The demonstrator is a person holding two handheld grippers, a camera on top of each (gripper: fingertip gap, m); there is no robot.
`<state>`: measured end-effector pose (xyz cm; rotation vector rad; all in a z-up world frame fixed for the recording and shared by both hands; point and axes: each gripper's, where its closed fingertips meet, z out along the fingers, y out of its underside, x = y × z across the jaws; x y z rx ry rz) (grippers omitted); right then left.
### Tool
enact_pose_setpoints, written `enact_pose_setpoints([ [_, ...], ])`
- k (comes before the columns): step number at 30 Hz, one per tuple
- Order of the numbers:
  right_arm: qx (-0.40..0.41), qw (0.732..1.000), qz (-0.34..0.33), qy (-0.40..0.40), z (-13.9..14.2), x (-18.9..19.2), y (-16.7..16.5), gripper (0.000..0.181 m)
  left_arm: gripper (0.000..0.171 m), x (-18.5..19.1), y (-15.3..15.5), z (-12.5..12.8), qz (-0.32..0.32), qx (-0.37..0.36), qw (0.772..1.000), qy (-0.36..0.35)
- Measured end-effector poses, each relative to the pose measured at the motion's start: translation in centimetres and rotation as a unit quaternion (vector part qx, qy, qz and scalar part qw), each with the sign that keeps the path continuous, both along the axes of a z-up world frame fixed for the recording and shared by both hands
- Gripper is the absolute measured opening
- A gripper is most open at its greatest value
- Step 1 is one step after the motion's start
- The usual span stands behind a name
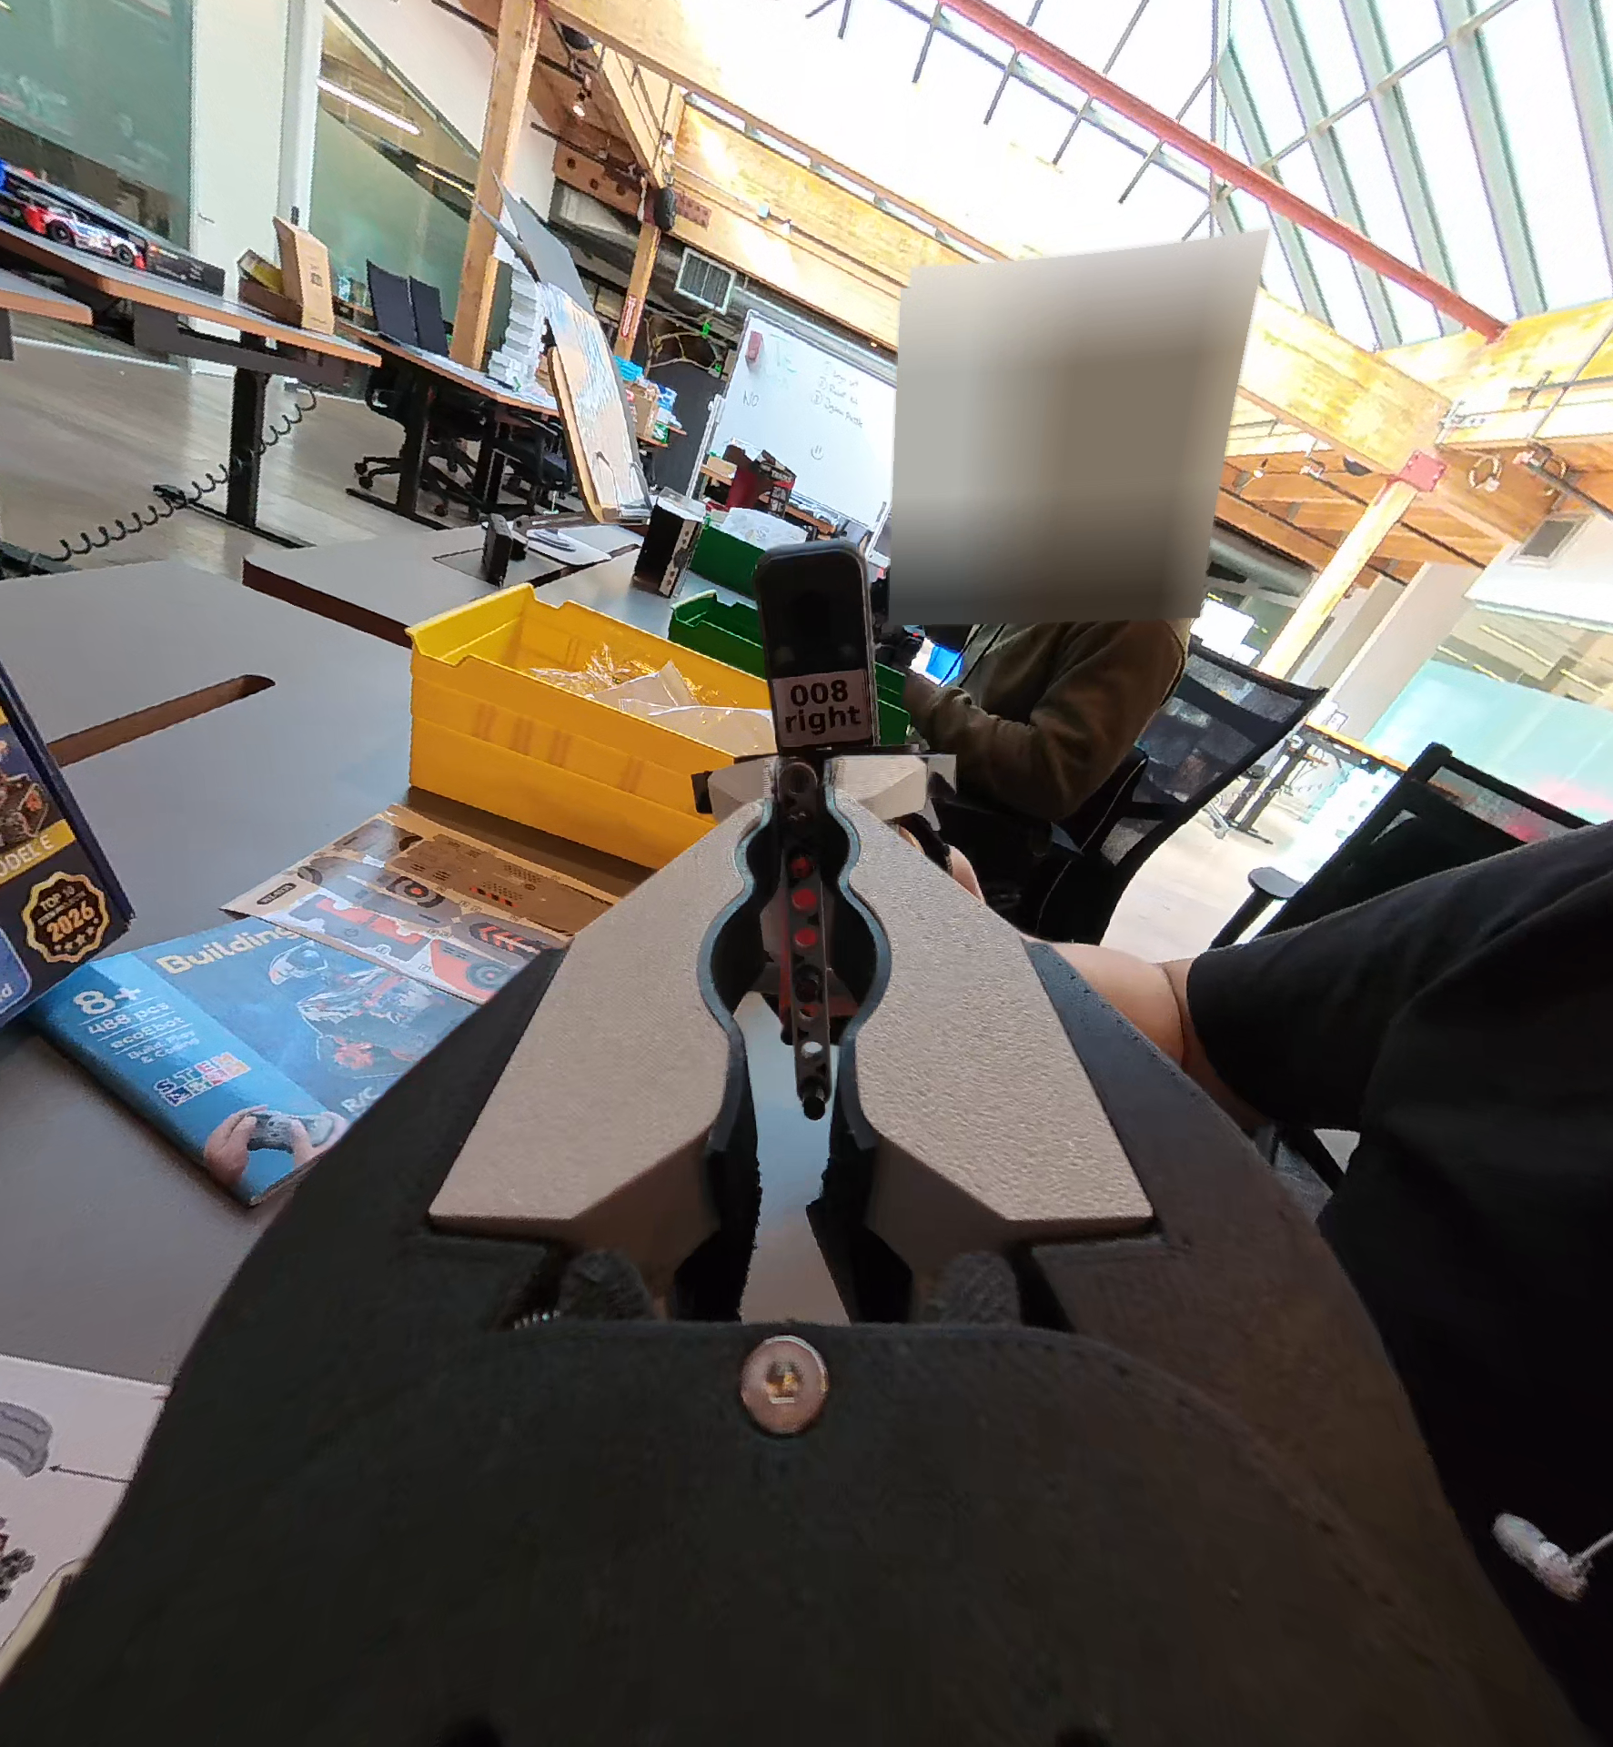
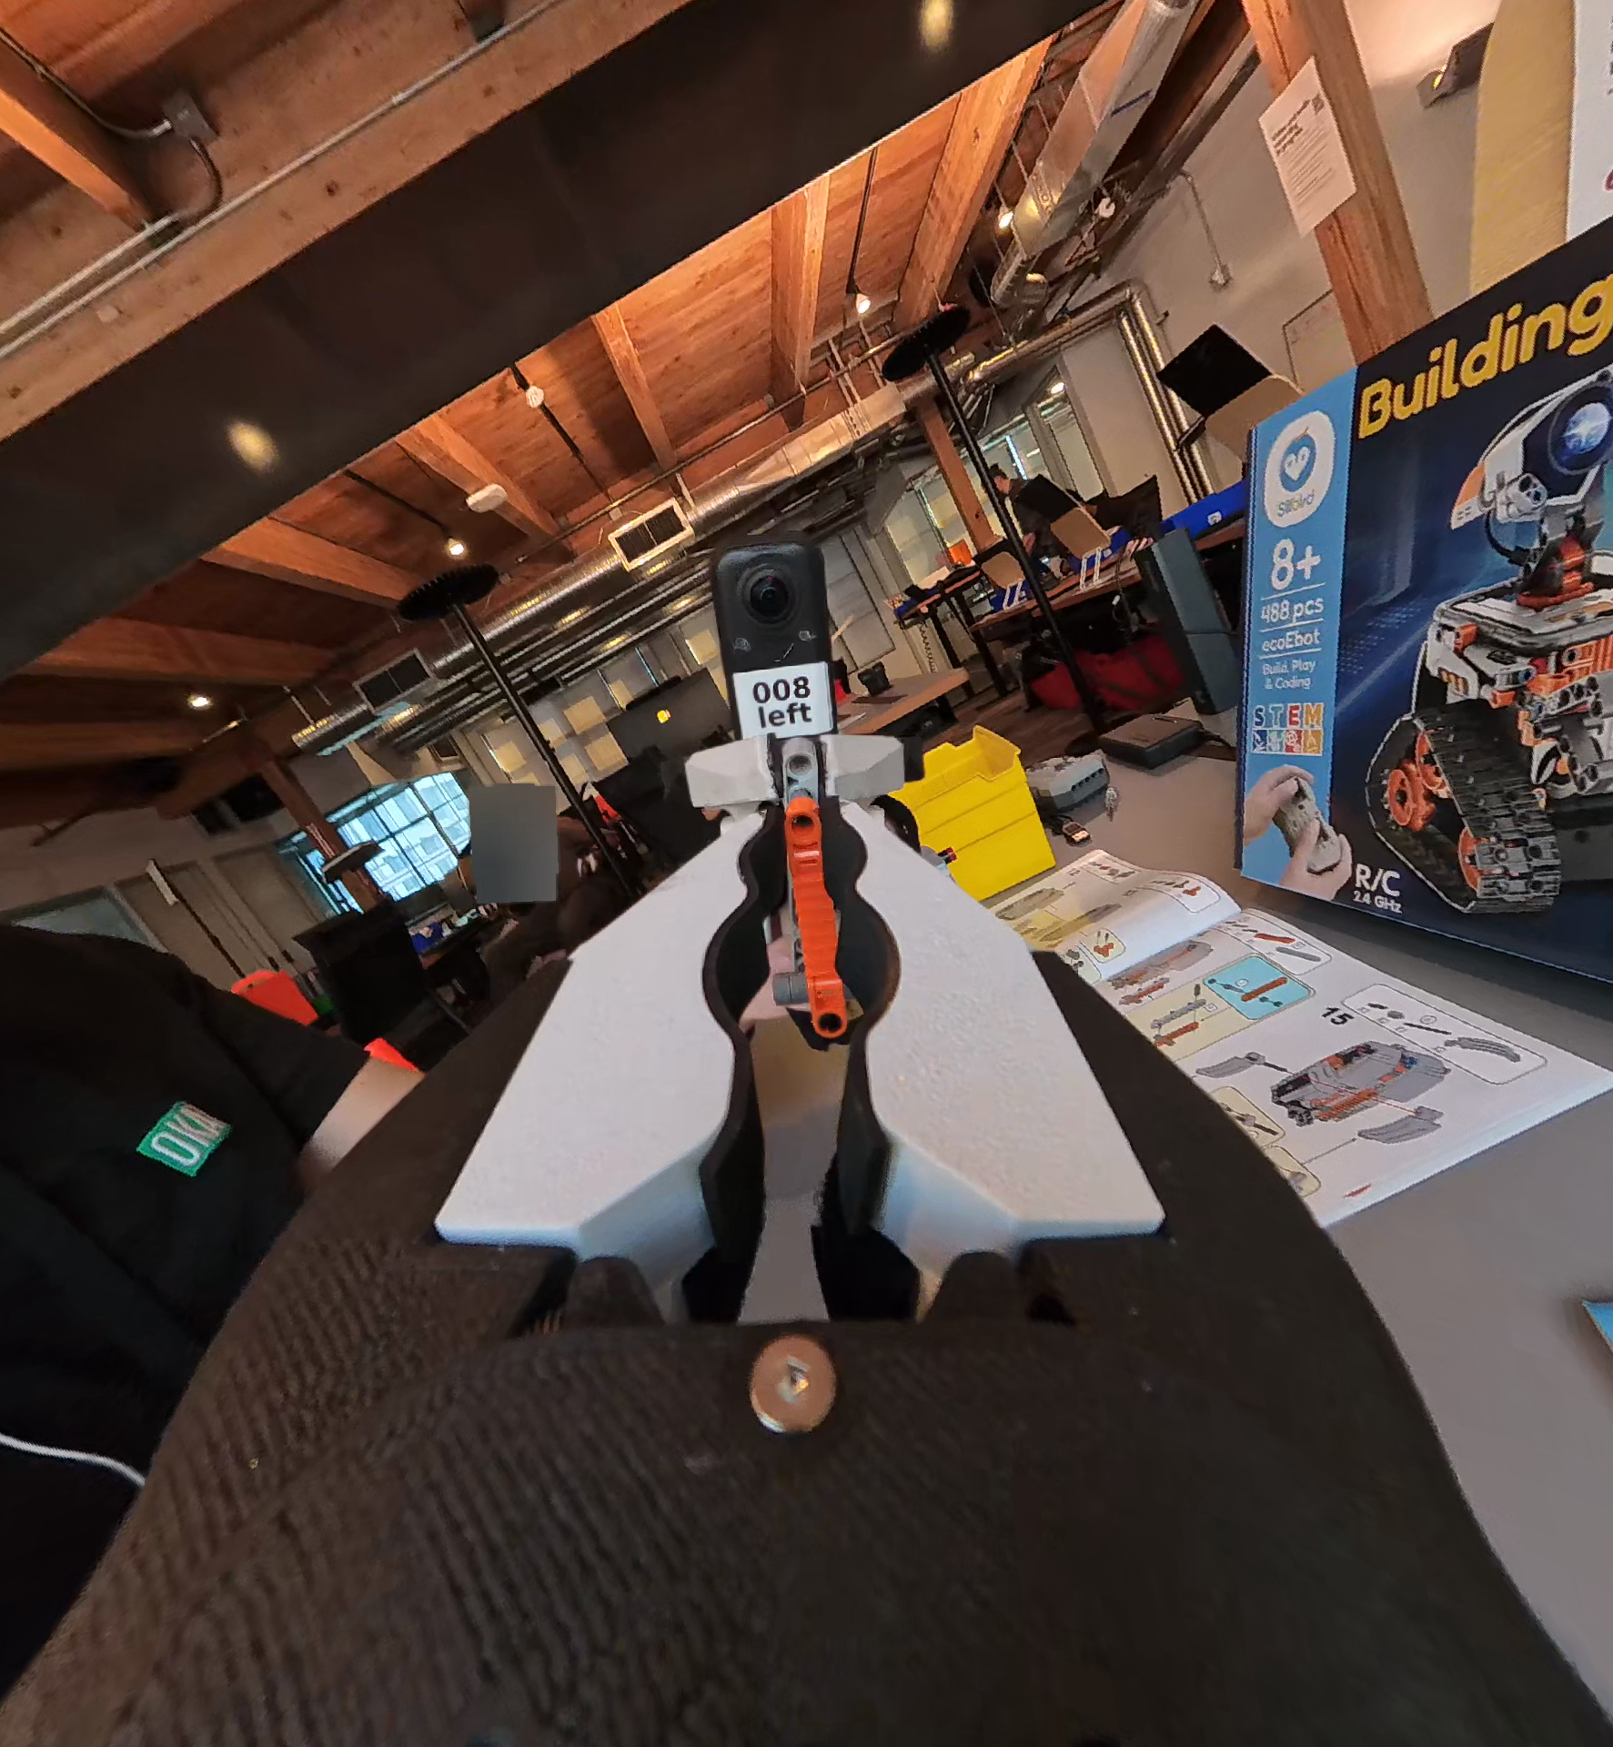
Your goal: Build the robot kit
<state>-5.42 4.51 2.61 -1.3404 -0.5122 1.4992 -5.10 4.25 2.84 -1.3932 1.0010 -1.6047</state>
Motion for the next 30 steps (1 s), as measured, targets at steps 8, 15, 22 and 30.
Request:
enact_pose_setpoints([
  [8, -0.010, 1.000, 0.004, 0.023, 0.32, 0.14, -0.01, 0.006, 0.005, 0.12, 0.02, 0.30, -0.013, -0.032, 0.999, -0.026],
  [15, -0.052, 0.997, 0.025, 0.057, 0.28, 0.31, 0.22, 0.006, 0.005, 0.30, 0.18, 0.35, 0.002, -0.013, 0.999, -0.031],
  [22, -0.059, 0.993, 0.024, 0.101, 0.74, 0.74, 0.41, 0.006, 0.005, 0.62, 0.43, 0.76, -0.002, -0.056, 0.996, -0.067],
  [30, -0.049, 0.995, 0.005, 0.084, 0.77, 0.80, 0.47, 0.006, 0.006, 0.69, 0.48, 0.79, 0.007, -0.047, 0.997, -0.068],
])
